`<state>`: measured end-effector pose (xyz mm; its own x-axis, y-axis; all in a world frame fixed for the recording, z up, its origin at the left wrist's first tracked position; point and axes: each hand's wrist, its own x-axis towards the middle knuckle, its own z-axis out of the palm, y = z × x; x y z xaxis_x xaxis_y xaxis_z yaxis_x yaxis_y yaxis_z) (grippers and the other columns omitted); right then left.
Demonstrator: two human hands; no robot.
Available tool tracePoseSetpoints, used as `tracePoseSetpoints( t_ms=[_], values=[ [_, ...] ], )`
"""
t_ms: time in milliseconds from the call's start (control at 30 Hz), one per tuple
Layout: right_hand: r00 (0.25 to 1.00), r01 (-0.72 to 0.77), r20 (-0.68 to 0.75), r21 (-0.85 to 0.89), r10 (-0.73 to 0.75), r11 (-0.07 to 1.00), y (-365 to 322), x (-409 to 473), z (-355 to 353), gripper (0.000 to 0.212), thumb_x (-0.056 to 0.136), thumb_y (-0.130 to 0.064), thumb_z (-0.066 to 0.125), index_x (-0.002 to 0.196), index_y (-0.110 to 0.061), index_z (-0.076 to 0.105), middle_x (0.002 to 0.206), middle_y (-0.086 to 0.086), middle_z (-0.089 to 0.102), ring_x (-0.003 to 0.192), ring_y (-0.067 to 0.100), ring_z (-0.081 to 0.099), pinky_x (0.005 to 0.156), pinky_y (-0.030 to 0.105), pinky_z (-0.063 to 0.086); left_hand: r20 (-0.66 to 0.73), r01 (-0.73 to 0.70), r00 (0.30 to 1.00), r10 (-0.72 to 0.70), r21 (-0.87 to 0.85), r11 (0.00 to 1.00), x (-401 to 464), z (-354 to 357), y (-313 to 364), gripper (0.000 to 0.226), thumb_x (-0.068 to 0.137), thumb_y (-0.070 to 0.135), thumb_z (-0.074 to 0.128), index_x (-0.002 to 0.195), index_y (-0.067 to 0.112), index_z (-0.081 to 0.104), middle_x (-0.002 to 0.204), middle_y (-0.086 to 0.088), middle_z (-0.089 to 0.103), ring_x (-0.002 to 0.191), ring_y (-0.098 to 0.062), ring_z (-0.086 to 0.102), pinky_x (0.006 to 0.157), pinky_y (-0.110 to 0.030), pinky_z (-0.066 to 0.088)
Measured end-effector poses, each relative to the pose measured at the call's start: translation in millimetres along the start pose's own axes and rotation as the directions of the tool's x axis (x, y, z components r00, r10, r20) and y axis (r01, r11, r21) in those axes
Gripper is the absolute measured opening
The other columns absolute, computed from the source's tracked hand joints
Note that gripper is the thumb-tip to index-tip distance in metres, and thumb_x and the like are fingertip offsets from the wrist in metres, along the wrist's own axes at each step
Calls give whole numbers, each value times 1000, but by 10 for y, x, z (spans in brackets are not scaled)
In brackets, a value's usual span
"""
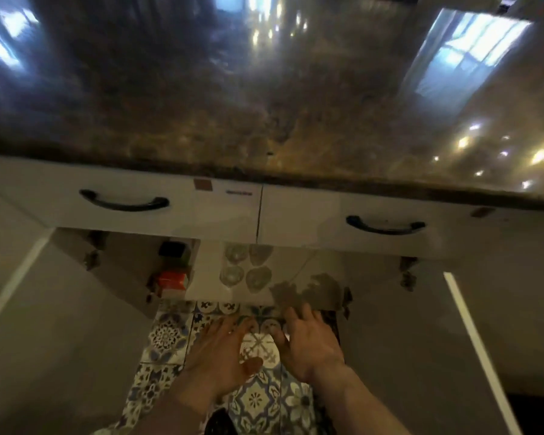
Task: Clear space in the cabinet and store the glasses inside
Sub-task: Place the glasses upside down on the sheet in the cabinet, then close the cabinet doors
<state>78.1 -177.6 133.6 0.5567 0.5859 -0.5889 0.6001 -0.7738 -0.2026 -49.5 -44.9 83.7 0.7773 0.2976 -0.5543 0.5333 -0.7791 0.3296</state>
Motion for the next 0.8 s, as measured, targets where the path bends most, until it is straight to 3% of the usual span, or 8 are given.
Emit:
tracePoseSetpoints(
  t_ms=[300,467,667,800],
  values=[
    [980,79,-183,24,-74,997,134,-762,-131,59,102,-53,25,151,-23,31,153,13,34,143,34,29,114,48,32,-96,16,995,-7,96,995,-594,-296,543,82,89,66,46,157,38,10,166,2,12,150,-24,15,122,-43,15],
    [985,40,-170,32,-34,999,241,-1125,99,58,101,-54,27,149,-22,33,157,14,31,145,35,26,116,50,30,-106,21,994,-9,107,994,-887,-142,689,85,89,66,50,157,38,7,166,1,10,151,-24,12,122,-43,13],
    [982,6,-188,61,5,998,238,-1526,337,60,101,-57,24,151,-24,31,160,11,29,148,33,24,117,48,30,-129,9,992,1,81,997,-1271,-56,586,83,88,69,49,156,41,11,166,2,12,149,-26,18,121,-43,16],
    [969,-1,-242,184,46,983,222,-1755,461,61,100,-58,30,153,-27,29,156,5,32,143,28,31,113,44,36,-183,-22,983,23,8,1000,-1510,-41,351,81,88,67,51,155,42,13,164,5,15,149,-23,18,121,-45,17]
  ],
)
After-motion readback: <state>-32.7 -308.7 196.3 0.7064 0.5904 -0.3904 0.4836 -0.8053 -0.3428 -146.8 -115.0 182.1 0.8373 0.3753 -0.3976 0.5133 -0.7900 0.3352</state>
